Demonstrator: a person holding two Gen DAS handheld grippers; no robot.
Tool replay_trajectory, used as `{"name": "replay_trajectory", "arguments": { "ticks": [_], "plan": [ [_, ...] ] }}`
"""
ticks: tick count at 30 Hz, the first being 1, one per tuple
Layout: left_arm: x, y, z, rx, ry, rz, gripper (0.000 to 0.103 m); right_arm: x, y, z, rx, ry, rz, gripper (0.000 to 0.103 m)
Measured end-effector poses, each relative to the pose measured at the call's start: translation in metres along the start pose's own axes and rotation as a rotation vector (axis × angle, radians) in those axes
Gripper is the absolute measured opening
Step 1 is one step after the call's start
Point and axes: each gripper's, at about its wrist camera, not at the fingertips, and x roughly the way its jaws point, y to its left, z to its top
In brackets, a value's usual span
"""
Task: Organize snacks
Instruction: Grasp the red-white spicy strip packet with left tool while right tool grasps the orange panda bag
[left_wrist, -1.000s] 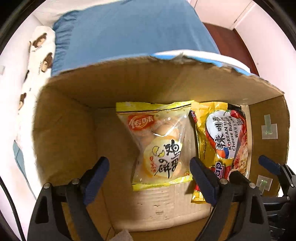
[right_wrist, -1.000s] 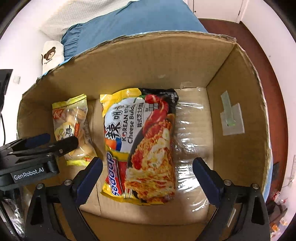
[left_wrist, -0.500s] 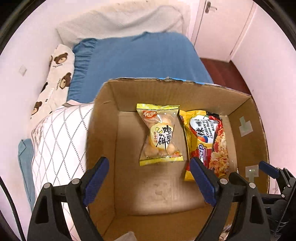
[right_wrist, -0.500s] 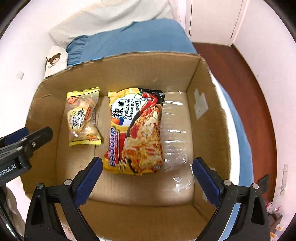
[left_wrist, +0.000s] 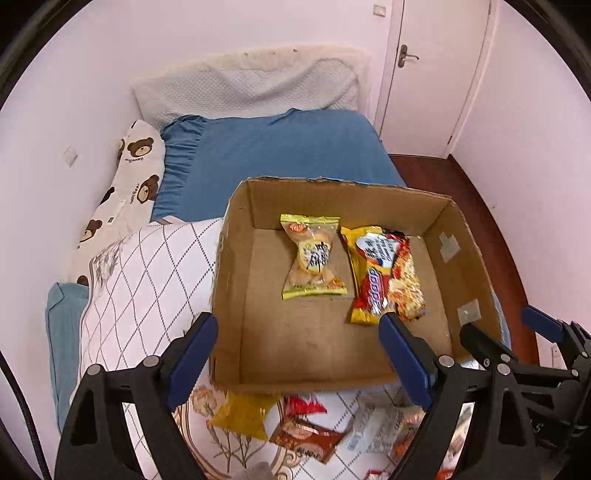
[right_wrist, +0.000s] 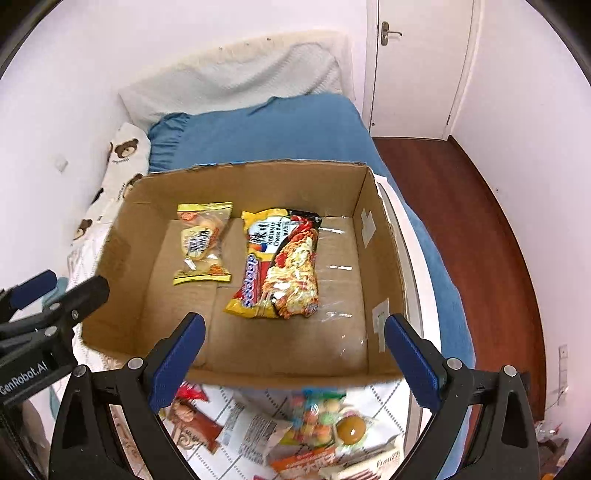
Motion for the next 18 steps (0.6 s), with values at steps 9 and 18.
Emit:
{"name": "replay_trajectory", "arguments": {
  "ticks": [9,18],
  "plan": [
    [0.000,0.004,-0.089,-0.036,0.132,-0.040,0.089,-0.013,-0.029,-0.066,0.083,0.071,0.105,0.100],
    [0.082,-0.068,-0.227,0.160,0.506,-0.136,0.089,0.012,-0.101,-0.176,0.256,0.239,0.106,0.080]
  ]
}}
